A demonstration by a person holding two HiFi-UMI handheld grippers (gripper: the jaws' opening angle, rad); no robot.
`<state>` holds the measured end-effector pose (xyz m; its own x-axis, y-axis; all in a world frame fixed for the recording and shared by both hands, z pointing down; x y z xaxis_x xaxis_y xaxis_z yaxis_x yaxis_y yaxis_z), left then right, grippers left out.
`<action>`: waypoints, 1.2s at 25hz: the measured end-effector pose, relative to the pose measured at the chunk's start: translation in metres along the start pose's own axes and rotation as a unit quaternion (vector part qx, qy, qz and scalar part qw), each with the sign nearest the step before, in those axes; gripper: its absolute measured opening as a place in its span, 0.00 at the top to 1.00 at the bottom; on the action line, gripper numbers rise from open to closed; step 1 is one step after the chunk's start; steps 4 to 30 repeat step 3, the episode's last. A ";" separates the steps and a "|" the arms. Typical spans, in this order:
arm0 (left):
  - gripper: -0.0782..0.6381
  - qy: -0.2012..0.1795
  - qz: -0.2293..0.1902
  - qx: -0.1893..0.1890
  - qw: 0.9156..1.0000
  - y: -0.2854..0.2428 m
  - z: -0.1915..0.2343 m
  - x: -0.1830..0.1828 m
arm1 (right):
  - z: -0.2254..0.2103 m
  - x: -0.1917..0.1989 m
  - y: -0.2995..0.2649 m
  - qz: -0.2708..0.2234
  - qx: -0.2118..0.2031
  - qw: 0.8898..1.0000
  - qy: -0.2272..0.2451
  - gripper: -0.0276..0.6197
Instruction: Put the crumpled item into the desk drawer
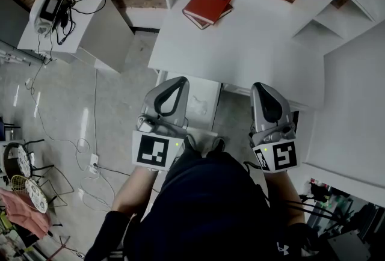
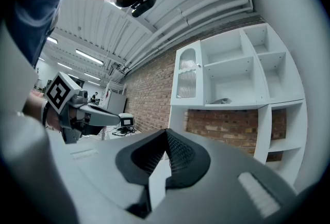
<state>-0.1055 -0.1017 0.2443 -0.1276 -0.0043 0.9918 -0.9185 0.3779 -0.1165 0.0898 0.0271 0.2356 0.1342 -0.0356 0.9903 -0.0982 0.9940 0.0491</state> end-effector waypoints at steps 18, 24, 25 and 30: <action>0.89 0.001 0.002 0.001 1.000 -0.003 0.001 0.002 | -0.001 0.002 -0.002 0.001 0.000 1.000 -0.001 0.95; 0.89 0.001 0.002 0.001 1.000 -0.003 0.001 0.002 | -0.001 0.002 -0.002 0.001 0.000 1.000 -0.001 0.95; 0.89 0.001 0.002 0.001 1.000 -0.003 0.001 0.002 | -0.001 0.002 -0.002 0.001 0.000 1.000 -0.001 0.95; 0.89 0.001 0.002 0.001 1.000 -0.003 0.001 0.002 | -0.001 0.002 -0.002 0.001 0.000 1.000 -0.001 0.95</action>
Point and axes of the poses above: the fingertips, and each gripper's own axes: y backward along the fingers, z to its left, x out of its underside, the point moved 8 cm from there along y, backward along the fingers, and after that the axes turned 6 degrees about x, right-handed, at the moved point
